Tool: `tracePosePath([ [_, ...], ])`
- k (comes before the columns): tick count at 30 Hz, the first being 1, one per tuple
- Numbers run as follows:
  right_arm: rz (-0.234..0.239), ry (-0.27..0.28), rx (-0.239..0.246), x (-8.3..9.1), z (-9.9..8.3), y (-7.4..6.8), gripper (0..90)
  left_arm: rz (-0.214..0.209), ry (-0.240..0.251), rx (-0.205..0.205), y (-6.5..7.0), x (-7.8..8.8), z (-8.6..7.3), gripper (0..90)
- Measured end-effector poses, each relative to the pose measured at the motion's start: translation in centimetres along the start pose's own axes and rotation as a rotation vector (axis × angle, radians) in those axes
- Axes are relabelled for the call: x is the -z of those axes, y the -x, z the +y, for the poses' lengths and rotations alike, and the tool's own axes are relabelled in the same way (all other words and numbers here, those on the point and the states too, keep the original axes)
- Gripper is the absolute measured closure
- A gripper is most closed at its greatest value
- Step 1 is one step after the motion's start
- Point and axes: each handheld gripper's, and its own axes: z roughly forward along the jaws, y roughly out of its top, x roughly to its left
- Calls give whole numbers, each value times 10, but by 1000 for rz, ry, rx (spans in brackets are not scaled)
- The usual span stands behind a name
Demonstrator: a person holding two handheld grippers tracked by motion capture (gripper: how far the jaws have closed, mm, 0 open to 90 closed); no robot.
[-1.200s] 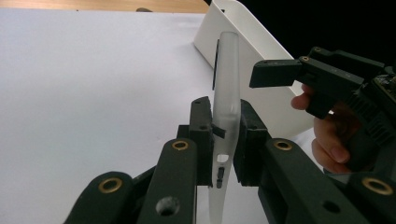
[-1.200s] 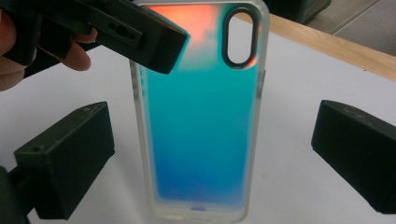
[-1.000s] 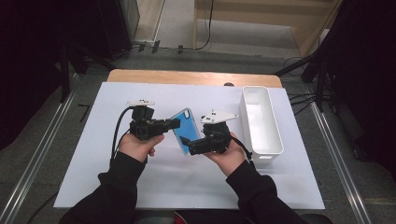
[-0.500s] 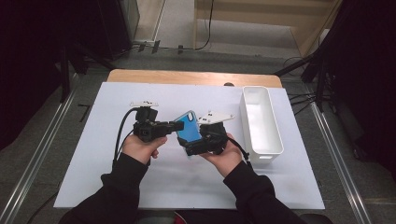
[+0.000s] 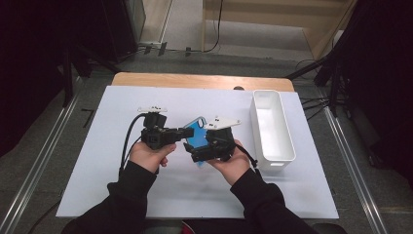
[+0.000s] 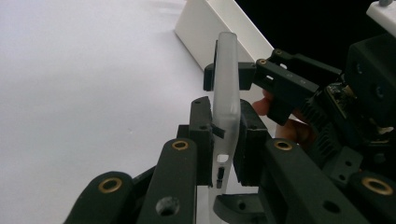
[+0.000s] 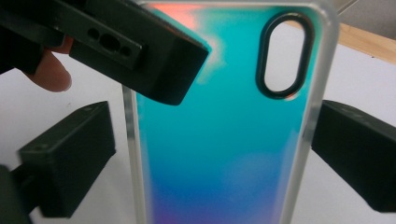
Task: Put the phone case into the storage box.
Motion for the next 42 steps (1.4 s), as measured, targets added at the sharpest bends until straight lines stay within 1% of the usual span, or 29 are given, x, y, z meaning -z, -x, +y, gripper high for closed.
tracePosePath([
  [1, -1, -1, 5, 0, 0, 0, 43, -2, 1, 1, 0, 0, 0, 791],
  [3, 4, 7, 2, -1, -1, 1, 51, -2, 0, -1, 0, 0, 0, 791],
  [5, -1, 5, -4, -2, -1, 1, 53, -2, 0, -1, 1, 0, 0, 791],
  [6, -1, 3, -3, -2, -1, 1, 67, -3, 2, -2, 1, 0, 0, 791],
  [7, 2, 2, -3, -2, -1, 1, 116, -6, 3, -1, 1, -1, 0, 791],
  [9, 6, 6, 1, -2, -2, 2, 136, -8, 2, -6, 1, -1, -1, 790],
  [12, 8, 3, -1, -2, -2, 3, 144, -7, 3, -6, 1, -1, -1, 790],
  [14, 0, 2, 2, -1, -2, 2, 147, -7, 4, -6, 1, -2, -1, 790],
  [18, 6, 1, -5, -1, -1, 2, 149, -9, 4, -7, 2, -2, -1, 788],
  [21, 9, -1, -4, -1, -1, 3, 149, -18, 5, -9, 1, -1, -1, 781],
  [23, 13, -7, -9, -1, -1, 4, 149, -29, 4, -12, 1, -2, -1, 761],
  [25, 18, -13, -17, -1, -1, 4, 150, -29, 2, -13, 0, -1, -1, 760],
  [27, 17, -15, -17, -1, -1, 4, 150, -30, 10, -14, 1, -1, -1, 745],
  [30, 20, -21, -11, -2, -1, 4, 150, -31, 19, -16, 1, 1, 1, 694],
  [33, 22, -25, -15, -3, -2, 4, 150, -36, 34, -4, -1, 3, 2, 659],
  [35, 25, -26, -16, -3, -2, 4, 150, -34, 35, -7, -2, 5, 2, 640],
  [36, 25, -26, -17, -2, -2, 4, 150, -35, 43, -2, -2, 5, 3, 626],
  [40, 32, -28, -18, -2, -2, 6, 150, -33, 46, -11, -2, 8, 4, 561],
  [42, 37, -30, -22, -2, -2, 8, 149, -37, 43, -5, -2, 8, 5, 518],
])
